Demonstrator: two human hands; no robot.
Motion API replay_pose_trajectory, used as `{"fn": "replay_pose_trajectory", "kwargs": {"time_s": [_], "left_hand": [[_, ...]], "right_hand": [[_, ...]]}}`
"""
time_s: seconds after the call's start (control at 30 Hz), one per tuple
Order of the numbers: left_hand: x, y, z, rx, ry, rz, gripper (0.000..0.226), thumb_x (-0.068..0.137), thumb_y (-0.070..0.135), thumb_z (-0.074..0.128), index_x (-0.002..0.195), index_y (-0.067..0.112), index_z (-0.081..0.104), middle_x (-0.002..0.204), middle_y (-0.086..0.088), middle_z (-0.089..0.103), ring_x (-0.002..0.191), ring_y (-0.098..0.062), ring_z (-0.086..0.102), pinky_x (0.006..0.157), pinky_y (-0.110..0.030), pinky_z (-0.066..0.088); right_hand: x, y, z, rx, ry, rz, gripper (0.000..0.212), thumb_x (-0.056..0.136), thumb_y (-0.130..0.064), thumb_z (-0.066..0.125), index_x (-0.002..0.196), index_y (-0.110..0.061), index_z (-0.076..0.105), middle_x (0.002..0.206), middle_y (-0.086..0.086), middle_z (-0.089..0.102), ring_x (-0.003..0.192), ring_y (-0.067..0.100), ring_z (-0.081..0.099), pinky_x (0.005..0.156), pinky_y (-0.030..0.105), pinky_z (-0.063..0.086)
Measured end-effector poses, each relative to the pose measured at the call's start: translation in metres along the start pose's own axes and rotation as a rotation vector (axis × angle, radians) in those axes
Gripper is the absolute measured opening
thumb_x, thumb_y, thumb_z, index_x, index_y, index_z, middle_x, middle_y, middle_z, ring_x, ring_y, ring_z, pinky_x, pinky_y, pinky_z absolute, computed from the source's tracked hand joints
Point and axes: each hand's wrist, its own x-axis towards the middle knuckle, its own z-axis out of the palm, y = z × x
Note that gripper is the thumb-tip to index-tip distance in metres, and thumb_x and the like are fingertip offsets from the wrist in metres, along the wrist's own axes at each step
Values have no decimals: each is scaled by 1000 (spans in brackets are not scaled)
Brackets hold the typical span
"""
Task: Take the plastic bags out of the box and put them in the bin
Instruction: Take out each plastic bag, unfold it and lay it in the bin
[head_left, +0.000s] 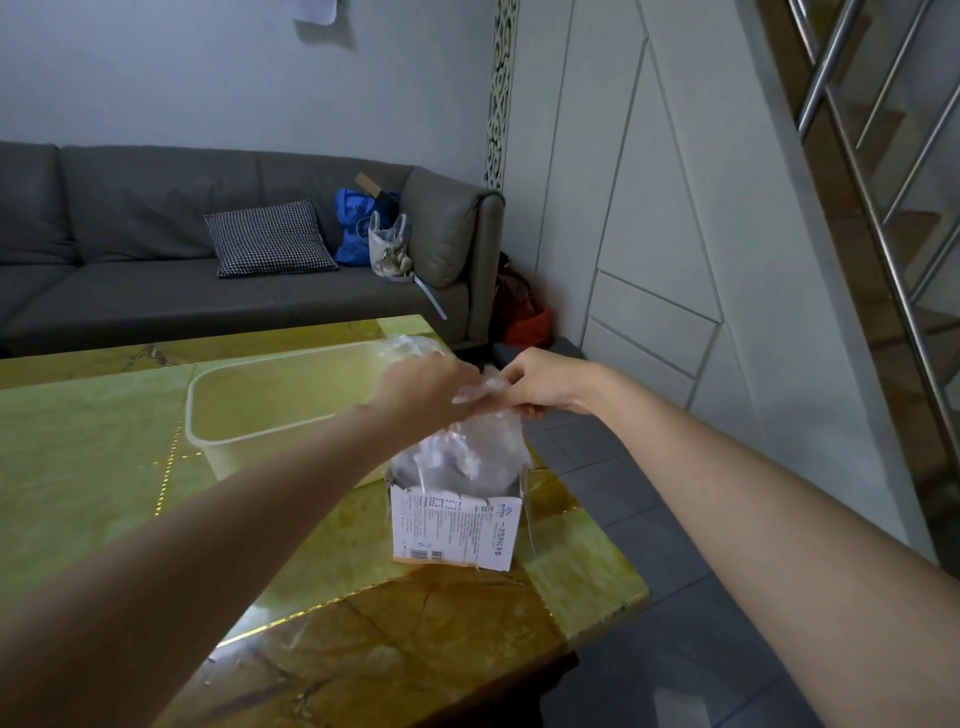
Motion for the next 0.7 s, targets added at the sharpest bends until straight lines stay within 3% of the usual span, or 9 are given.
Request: {"fn": "replay_pose_trajectory", "kwargs": {"time_s": [0.1,0.2,0.27,0.33,0.4,0.43,0.53,0.6,0.7], "left_hand": [[3,-5,-7,-215,34,-30,15,91,23,55,91,17,69,76,2,72,56,-4,64,67,-31,55],[4,-13,-14,-395,36,-82,14,89,15,59,90,10,72,74,-2,72,53,-3,65,63,-30,57],[3,-20,-17,-529,41,-148,14,89,11,58,93,6,70,75,-5,71,48,0,63,58,-25,57],[0,-27,-21,-653,49,-225,16,90,9,56,100,4,69,82,-11,71,45,2,62,53,-19,54],[-5,-35,-24,-760,59,-309,17,91,9,56,103,4,67,86,-11,70,47,-1,63,50,-17,52],[-7,-39,-25,-807,66,-344,17,91,8,56,103,3,66,83,-9,68,47,-1,64,48,-15,52],[-14,-46,-27,-922,105,-398,13,89,5,57,97,-1,65,72,-3,65,48,-2,64,46,-13,51],[-14,-46,-30,-963,131,-403,10,88,6,58,92,1,66,73,-3,66,51,-1,65,47,-13,51],[-10,-44,-38,-1011,208,-423,9,88,11,60,87,5,65,77,-5,68,52,-1,65,48,-13,52]], "right_hand": [[-2,5,0,-27,20,27,46,74,-38,78,55,-13,44,51,1,40,45,10,34,48,22,29],[-2,3,3,111,18,8,45,74,-34,77,56,-14,41,52,1,37,47,11,31,50,23,25],[-2,-1,5,338,35,-28,38,68,-37,79,67,-8,54,66,11,45,59,19,39,57,25,30],[2,1,1,537,113,-53,53,54,-44,83,85,-5,65,92,15,52,82,25,45,72,33,39],[-1,4,-5,587,191,-52,38,59,-36,84,77,-10,63,93,15,55,87,25,48,79,37,41],[-2,7,-9,553,210,-40,29,67,-27,82,67,-13,56,84,14,57,81,23,51,76,35,42],[-2,15,-11,463,271,-10,36,79,0,70,59,-16,44,59,1,52,56,12,51,56,25,45],[0,11,-5,263,334,-46,29,79,6,65,68,-16,50,68,2,53,62,12,51,56,25,44],[1,-5,10,-277,416,-227,26,80,5,53,77,-20,51,81,-1,56,75,16,52,64,30,42]]}}
